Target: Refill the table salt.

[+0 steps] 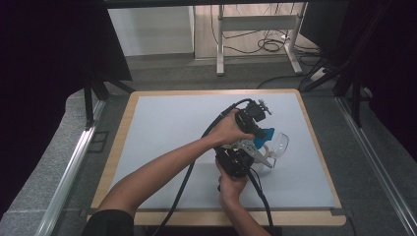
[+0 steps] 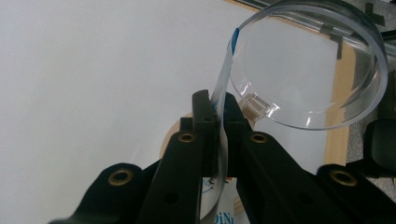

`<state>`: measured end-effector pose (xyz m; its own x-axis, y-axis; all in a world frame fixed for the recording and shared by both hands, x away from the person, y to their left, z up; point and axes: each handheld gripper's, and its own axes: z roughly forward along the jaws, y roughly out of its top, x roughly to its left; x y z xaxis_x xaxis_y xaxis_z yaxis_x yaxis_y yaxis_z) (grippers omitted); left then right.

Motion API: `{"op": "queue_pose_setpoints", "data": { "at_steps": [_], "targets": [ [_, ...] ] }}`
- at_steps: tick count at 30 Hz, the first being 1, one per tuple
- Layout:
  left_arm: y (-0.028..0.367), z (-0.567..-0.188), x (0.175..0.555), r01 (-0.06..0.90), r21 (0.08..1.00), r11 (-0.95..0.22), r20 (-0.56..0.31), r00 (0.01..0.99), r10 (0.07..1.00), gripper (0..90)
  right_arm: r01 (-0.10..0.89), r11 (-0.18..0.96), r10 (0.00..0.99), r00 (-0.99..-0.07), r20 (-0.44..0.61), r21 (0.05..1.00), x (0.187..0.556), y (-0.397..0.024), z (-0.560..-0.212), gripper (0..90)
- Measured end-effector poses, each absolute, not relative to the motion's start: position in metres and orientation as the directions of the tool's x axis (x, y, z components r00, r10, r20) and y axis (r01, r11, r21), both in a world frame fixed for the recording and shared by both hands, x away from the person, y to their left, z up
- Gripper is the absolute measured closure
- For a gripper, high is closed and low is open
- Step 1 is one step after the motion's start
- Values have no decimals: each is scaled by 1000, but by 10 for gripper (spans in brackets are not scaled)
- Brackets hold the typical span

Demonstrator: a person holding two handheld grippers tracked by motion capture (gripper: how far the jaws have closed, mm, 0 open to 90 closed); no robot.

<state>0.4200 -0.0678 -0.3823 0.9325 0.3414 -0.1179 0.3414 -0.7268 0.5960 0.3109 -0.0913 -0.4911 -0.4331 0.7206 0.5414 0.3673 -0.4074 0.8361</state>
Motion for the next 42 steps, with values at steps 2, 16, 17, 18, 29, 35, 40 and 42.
{"op": "queue_pose_setpoints", "data": {
  "at_steps": [2,16,17,18,29,35,40,42],
  "targets": [
    [-68,-383,420,340,594,-729,-116,933,341,888,369,-411,718,-432,545,834,311,-91,-491,650],
    [-68,-383,420,340,594,-729,-116,933,340,888,365,-411,721,-432,542,836,312,-91,-492,650],
    [-68,-383,420,340,594,-729,-116,933,340,888,366,-409,721,-432,542,836,311,-91,-492,650],
    [-68,-383,420,340,596,-728,-117,933,340,888,366,-409,721,-432,542,836,311,-92,-491,650],
    [-68,-383,420,339,596,-728,-117,933,340,888,366,-413,720,-430,545,834,312,-92,-491,651],
    [-68,-382,420,338,597,-728,-115,934,339,888,369,-418,716,-429,551,830,312,-91,-490,651],
    [-69,-382,421,337,595,-730,-114,934,338,887,369,-417,717,-428,550,830,312,-92,-490,651],
    [-69,-382,420,337,596,-729,-115,934,339,887,368,-417,718,-428,549,831,312,-92,-490,651]
  ]
}}
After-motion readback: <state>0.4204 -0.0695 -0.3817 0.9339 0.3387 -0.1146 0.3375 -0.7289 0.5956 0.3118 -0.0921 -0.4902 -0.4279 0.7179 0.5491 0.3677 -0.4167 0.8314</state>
